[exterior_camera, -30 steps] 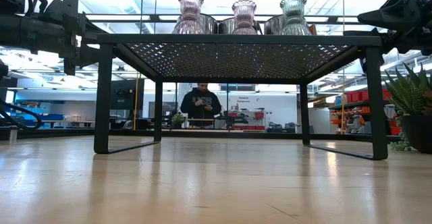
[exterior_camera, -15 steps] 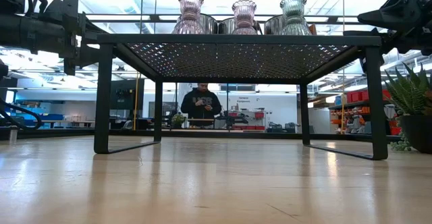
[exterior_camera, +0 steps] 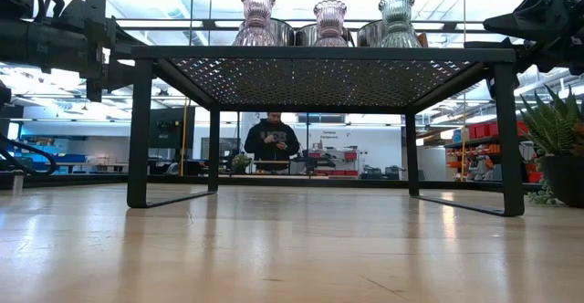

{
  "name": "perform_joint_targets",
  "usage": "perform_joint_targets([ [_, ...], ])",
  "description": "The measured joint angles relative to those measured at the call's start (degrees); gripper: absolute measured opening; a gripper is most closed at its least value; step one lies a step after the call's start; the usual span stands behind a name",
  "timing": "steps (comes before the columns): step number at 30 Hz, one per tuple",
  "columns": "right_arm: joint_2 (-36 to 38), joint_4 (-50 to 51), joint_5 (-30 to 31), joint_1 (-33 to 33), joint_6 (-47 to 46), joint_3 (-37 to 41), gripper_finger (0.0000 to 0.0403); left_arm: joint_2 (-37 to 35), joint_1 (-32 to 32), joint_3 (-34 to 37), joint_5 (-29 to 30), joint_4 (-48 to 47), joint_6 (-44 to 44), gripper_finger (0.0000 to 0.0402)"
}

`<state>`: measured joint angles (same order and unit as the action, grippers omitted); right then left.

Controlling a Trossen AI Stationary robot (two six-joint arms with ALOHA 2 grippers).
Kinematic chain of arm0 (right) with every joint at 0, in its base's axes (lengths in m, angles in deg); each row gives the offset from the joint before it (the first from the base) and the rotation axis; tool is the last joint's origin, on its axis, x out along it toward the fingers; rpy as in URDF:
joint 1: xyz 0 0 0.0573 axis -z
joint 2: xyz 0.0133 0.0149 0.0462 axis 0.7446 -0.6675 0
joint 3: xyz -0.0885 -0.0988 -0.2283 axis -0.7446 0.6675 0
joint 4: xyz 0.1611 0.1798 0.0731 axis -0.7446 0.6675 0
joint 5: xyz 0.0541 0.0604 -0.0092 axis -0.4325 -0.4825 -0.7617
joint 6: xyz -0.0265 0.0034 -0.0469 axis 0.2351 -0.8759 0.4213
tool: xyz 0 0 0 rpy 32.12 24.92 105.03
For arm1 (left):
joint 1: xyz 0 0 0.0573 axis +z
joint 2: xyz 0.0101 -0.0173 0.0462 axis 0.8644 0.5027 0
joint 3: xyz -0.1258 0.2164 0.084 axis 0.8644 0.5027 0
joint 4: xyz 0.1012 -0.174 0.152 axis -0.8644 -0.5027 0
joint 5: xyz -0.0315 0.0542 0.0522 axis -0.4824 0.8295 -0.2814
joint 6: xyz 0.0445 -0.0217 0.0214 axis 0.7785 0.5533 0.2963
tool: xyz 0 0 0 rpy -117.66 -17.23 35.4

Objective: Pick & Place candle stick holders
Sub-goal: Return to Home Position

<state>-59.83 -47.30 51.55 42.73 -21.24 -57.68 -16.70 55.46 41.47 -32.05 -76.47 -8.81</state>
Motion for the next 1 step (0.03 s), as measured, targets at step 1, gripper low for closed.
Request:
perform_joint_targets([
  [1, 0.00, -0.02, 0.00, 0.01, 0.00, 0.00, 0.0158, 0.00, 0.00, 0.00, 0.00, 0.01, -0.01, 0.0243],
])
